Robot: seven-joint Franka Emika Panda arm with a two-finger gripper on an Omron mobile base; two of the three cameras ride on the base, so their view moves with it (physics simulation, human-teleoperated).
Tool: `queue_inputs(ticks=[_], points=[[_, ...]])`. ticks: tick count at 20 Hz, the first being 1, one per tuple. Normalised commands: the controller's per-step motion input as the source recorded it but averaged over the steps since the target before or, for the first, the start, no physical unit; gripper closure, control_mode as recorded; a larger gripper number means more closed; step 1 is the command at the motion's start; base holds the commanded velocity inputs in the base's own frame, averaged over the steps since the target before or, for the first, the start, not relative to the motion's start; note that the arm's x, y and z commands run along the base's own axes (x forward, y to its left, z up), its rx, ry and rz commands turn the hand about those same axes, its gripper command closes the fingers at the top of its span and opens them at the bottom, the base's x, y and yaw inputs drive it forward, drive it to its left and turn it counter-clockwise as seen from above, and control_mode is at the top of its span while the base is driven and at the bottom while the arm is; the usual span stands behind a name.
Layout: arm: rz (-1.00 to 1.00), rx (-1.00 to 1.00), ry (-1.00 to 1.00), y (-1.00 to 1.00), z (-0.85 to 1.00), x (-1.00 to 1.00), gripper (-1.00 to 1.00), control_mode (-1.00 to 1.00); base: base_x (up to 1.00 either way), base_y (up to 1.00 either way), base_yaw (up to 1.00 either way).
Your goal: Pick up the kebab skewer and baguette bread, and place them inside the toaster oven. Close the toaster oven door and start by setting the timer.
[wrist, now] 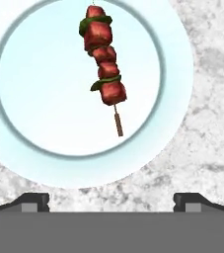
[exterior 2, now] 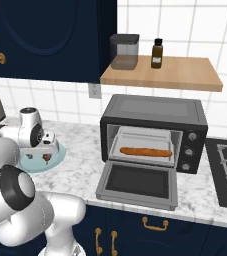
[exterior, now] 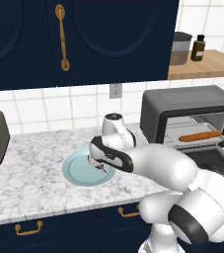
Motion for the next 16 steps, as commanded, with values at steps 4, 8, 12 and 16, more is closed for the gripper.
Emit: queue_inputs(ticks=[4, 8, 12, 16], points=[[0.0, 0.0, 0.02, 0.14, -0.31, 0.27, -1.0, -1.0, 0.0, 0.0, 0.0], [0.0, 0.0, 0.02, 0.0, -0.27, 0.22, -1.0, -1.0, 0.0, 0.0, 0.0], [0.0, 0.0, 0.0, 0.0, -0.27, 0.13, -1.0, -1.0, 0.0, 0.0, 0.0], [0.0, 0.0, 0.0, 0.05, -0.19, 0.24, -1.0, -1.0, 0.0, 0.0, 0.0]])
